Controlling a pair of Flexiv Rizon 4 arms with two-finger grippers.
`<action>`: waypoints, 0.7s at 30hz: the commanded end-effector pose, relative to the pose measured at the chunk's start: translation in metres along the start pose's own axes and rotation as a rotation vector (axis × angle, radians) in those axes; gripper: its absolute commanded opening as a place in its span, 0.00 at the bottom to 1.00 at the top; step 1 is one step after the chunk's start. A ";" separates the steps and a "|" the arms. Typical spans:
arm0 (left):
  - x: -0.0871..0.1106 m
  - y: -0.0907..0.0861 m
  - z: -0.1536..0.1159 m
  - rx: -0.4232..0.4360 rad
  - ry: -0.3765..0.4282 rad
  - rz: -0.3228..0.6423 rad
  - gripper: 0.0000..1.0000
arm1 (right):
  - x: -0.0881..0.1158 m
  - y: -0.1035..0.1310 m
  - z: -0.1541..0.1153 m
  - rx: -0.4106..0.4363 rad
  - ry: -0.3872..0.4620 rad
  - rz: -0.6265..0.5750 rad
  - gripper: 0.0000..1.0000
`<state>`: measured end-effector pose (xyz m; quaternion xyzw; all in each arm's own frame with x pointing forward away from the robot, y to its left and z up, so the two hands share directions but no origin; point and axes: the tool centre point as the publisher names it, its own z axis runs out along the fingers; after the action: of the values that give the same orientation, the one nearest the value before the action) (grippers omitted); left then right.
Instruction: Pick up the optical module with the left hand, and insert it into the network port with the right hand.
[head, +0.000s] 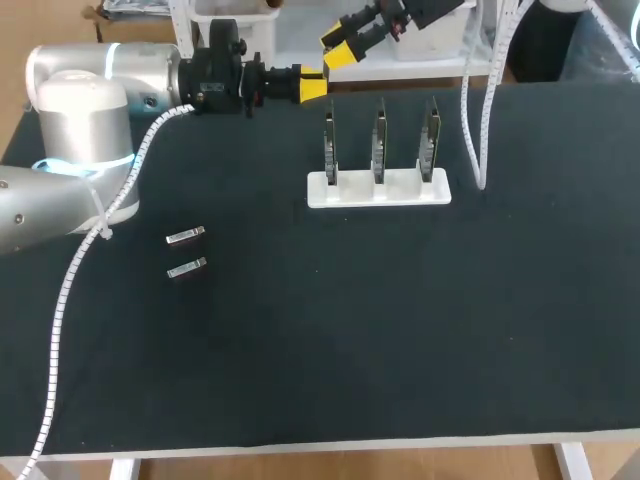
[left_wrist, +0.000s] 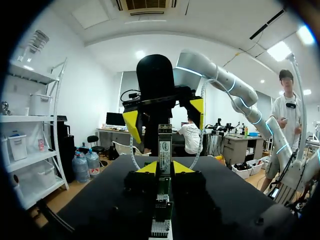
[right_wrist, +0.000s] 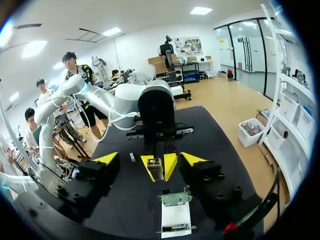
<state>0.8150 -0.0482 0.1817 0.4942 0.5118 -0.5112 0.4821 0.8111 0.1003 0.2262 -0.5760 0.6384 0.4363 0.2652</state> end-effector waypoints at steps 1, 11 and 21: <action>0.000 0.001 0.000 0.001 -0.001 0.001 0.00 | -0.003 -0.007 -0.001 -0.072 0.007 -0.001 0.00; 0.000 0.001 0.000 0.001 -0.001 0.001 0.00 | -0.002 -0.005 -0.002 -0.063 0.010 0.009 0.00; 0.000 0.001 0.000 0.001 -0.001 0.001 0.00 | 0.000 -0.003 -0.004 -0.055 0.006 0.016 0.00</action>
<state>0.8133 -0.0487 0.1822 0.4953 0.5103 -0.5126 0.4811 0.8118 0.0972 0.2262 -0.5714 0.6437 0.4367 0.2617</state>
